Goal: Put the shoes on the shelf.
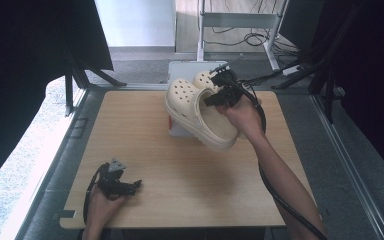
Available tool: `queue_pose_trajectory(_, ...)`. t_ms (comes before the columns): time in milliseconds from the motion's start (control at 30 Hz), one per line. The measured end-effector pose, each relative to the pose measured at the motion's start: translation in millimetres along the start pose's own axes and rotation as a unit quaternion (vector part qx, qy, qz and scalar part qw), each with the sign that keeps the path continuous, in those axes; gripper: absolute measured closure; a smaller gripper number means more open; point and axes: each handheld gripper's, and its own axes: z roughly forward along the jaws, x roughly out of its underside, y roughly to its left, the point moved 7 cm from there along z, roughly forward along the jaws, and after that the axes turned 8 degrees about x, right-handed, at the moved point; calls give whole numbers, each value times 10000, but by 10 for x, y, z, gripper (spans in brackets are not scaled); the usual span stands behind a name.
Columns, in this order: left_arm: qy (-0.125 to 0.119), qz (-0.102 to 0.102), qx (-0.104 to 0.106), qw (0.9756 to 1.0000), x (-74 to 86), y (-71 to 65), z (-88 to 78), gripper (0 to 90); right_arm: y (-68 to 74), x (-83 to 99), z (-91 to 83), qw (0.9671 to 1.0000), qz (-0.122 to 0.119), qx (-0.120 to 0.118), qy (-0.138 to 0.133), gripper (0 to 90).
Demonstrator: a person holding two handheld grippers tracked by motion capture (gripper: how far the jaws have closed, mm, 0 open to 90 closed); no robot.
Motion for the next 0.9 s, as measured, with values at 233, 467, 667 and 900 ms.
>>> queue_pose_trajectory(233, -2, 10, -12, 10000, 0, 3, 0, 13, -111, -251, 229, 9982, 378, 443, 120, 719)
queue_pose_trajectory(467, 3, -5, 2, 10000, 2, 0, -1, 14, -203, -449, 403, 9951, 710, 669, 184, 718)
queue_pose_trajectory(667, -6, 1, -7, 10000, 1, 0, 0, 16, -314, -600, 589, 9893, 1065, 971, 213, 717)
queue_pose_trajectory(900, -17, 0, -14, 10000, 1, 0, 1, 16, -417, -753, 793, 9841, 1311, 1161, 286, 716)
